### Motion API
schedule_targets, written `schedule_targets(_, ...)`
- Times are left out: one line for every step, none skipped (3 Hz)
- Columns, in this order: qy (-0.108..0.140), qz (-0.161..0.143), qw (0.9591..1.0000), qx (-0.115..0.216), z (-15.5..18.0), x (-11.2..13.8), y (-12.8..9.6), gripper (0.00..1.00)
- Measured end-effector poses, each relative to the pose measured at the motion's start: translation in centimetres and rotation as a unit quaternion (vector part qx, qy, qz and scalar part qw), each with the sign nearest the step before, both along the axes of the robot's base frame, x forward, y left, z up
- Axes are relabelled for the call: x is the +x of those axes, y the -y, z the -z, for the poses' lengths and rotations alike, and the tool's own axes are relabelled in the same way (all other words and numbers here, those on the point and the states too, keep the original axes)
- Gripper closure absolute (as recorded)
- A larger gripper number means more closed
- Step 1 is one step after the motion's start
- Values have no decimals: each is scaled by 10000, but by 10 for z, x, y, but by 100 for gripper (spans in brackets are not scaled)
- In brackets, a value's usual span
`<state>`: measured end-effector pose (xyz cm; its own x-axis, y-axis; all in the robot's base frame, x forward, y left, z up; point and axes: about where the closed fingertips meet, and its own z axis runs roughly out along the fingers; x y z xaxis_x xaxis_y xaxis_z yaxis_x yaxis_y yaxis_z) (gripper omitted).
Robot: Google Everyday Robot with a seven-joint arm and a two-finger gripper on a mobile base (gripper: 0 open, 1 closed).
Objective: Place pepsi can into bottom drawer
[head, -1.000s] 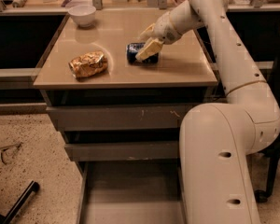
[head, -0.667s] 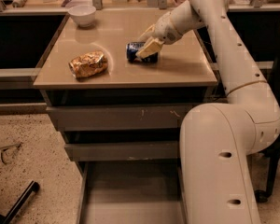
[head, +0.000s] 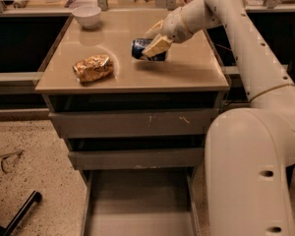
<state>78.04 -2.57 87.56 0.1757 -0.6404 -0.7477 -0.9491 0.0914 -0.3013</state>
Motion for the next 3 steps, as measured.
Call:
schedule_targets(658,369,9969,199,-69,-26,18,100)
schedule_targets(1080,713,9908,393,-117,-68,36,100)
schedule_targets(1104,892,9883,561,-123,-115,43,100)
